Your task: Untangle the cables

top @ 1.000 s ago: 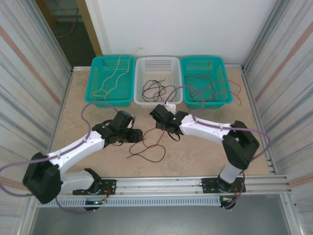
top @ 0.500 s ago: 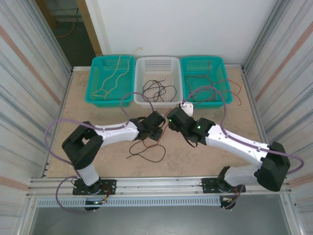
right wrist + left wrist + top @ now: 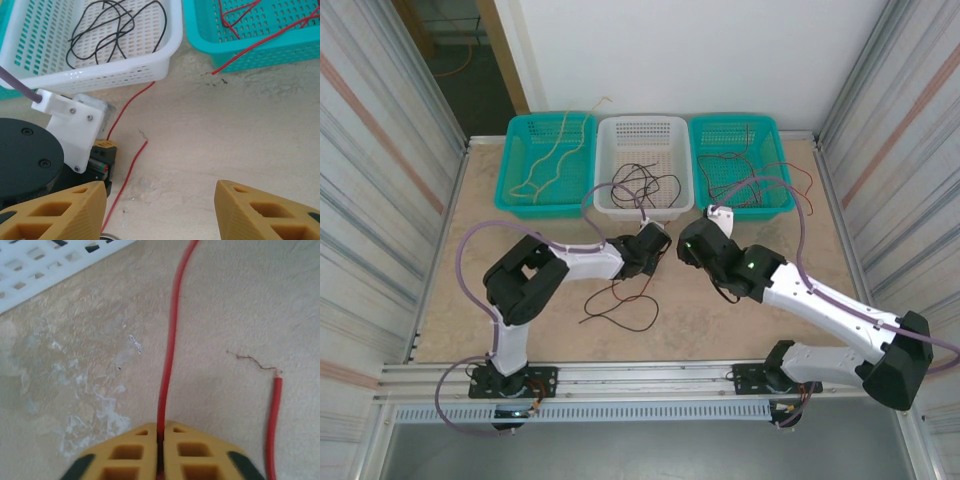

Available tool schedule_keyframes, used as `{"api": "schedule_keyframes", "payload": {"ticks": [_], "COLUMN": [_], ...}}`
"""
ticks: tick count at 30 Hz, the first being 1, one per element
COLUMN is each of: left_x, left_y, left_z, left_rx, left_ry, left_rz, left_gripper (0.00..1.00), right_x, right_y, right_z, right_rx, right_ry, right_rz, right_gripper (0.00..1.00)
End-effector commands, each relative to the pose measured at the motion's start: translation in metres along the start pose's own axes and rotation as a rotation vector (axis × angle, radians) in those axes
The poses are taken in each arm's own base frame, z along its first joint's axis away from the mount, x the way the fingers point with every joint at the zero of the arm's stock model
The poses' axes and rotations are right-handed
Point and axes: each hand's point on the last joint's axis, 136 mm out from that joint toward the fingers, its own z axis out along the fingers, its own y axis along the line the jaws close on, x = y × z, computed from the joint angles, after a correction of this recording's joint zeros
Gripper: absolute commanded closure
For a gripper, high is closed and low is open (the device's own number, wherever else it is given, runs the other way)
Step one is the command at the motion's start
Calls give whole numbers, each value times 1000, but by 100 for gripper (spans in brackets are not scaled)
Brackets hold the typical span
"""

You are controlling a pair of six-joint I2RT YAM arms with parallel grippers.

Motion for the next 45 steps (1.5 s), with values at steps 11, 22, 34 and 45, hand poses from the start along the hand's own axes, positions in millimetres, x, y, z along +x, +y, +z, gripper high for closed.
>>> {"api": "schedule_keyframes", "payload": {"ticks": [11, 22, 34, 45], "left_x": [-59, -114, -158, -180], "left_y": [18, 108, 125, 130], "left_z": [-165, -336, -414, -420], "left_rx": [172, 199, 448, 599], "left_ry": [-261, -588, -746, -708], "left_rz": [-120, -292, -331, -445], "left_gripper": [100, 100, 100, 100], "right_x": [-29, -67, -71, -56], "right_y": [10, 135, 192, 236], "right_z": [-6, -48, -63, -139], "right_rx": [-98, -653, -876, -1148], "right_ry": [-21, 48, 118, 55], "right_rz": [40, -87, -150, -380], "right_gripper": [41, 38, 31, 20]}}
